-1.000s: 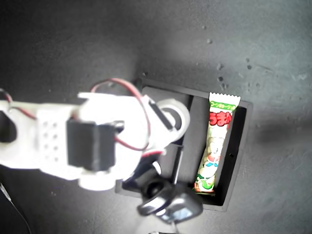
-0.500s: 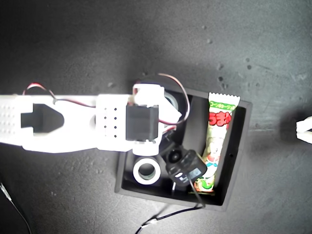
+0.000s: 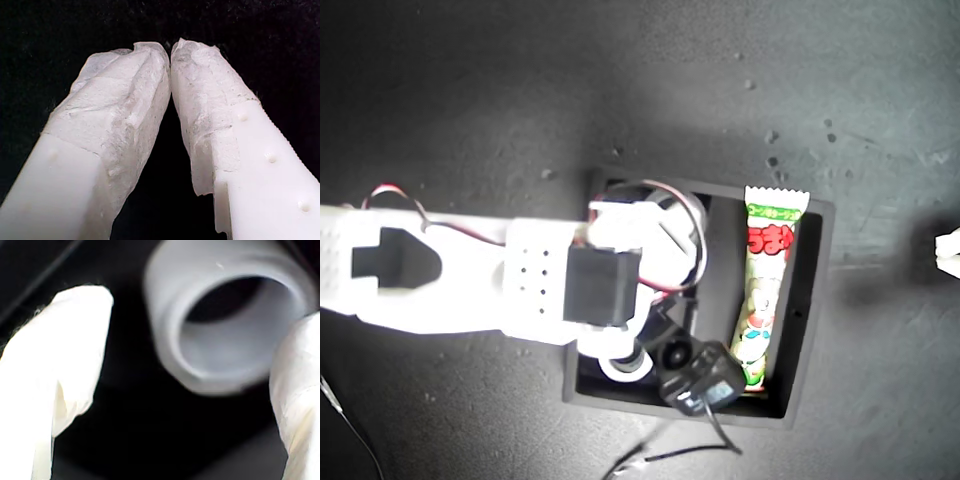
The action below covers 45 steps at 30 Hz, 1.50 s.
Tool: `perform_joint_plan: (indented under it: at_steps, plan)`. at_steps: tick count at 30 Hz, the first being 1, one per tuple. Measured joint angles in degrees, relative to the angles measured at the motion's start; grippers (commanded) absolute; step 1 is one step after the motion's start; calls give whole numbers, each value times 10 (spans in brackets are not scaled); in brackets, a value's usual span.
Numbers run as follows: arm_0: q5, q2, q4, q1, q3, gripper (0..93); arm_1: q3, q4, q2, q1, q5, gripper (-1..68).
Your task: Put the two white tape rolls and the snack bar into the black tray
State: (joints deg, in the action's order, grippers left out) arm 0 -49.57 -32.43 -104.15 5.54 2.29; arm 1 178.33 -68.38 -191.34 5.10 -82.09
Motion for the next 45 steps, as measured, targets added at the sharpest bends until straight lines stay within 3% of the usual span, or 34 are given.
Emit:
perform_joint_plan:
  at_steps: [9,16,22,27,35,45]
  plan:
    - [24,-364,0,-60,-273,246,0,-63,0,-33,-10,10]
    - [-9,-752,44,-141,-684,216,0,-83,0,-21,1,0]
    - [-47,-1204,274,-126,-1195,217,0,-77,-6,-54,150,0]
    - [-85,-1550,313,-59,-1537,233,0,-75,-6,-56,209,0]
    - [-127,-1589,367,-2,-1720,253,0,-74,-6,-58,222,1]
    - [-193,-1589,402,25,-1789,250,0,-74,-7,-58,222,1]
